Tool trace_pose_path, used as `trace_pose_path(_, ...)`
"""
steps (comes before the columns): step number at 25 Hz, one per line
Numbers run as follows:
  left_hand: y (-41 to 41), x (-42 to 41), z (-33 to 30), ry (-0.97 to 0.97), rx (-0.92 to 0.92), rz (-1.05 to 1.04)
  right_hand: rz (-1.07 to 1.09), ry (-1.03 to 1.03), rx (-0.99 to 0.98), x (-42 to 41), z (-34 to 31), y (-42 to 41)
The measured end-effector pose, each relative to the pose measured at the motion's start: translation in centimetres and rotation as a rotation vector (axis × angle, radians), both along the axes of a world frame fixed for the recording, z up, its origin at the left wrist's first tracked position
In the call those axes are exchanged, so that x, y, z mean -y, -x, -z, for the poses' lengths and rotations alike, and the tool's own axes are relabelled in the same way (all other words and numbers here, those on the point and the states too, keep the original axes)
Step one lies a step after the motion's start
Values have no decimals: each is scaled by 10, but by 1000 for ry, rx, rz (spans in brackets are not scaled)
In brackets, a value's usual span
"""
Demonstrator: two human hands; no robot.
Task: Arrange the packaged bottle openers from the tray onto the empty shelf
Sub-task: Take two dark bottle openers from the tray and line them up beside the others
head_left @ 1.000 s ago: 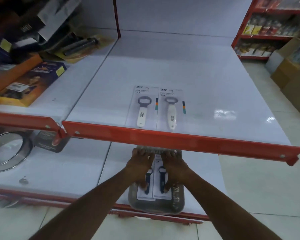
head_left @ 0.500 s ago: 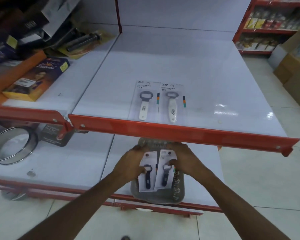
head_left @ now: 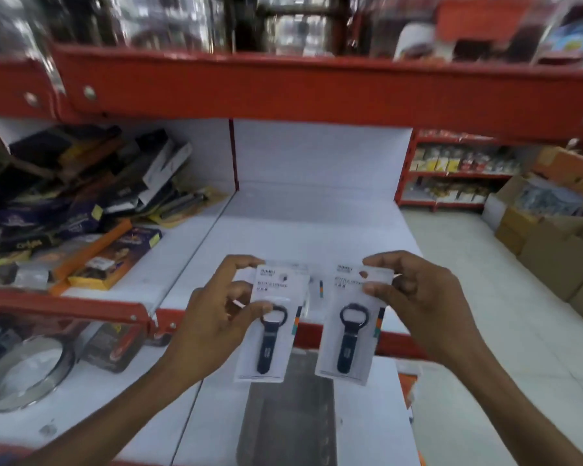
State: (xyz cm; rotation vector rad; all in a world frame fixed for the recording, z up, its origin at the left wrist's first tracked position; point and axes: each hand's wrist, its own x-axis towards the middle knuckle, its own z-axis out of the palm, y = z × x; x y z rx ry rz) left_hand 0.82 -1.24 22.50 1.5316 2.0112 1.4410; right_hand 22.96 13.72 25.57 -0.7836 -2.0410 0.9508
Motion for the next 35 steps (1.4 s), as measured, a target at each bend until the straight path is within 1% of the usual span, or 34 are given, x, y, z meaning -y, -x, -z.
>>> trace_pose_path(2,1,-30,-19,-58,42,33,40,42,-52,-37,-12,1)
trace_pose_path(4,6,-72,-22,-53,103,73,72,109,-82,-81,-10,7)
trace_pose_path(6,11,-120,-13,-25,176,86,110,108,-15,-125,5,14)
trace_pose_path(8,10,-161,-2,58,223,66,141,88,100,-160,25,20)
trace_pose_path(11,3,-196,14,180,119,-19,163,88,293,-186,48,22)
trace_pose_path(13,-1,-203,20,268,0,-47,140,15,452,-192,57,19)
trace_pose_path(14,-1,-202,22,315,-82,-43,128,-30,501,-191,61,17)
trace_pose_path(17,5,-193,17,388,-380,14,53,-162,556,-184,55,5)
trace_pose_path(19,13,-188,6,432,-513,132,-88,-173,658,-179,48,-3)
trace_pose_path(20,16,-188,1,485,-537,218,-153,-144,747,-176,45,-5)
trace_pose_path(22,17,-190,-2,626,-523,360,-229,-129,909,-171,44,-7)
trace_pose_path(23,17,-191,0,691,-526,393,-241,-149,939,-168,45,-7)
trace_pose_path(25,13,-193,7,762,-568,413,-253,-167,910,-163,46,-9)
trace_pose_path(29,3,-185,12,733,-581,410,-303,-180,898,-148,45,-15)
trace_pose_path(35,-5,-173,12,729,-565,429,-292,-179,865,-137,45,-18)
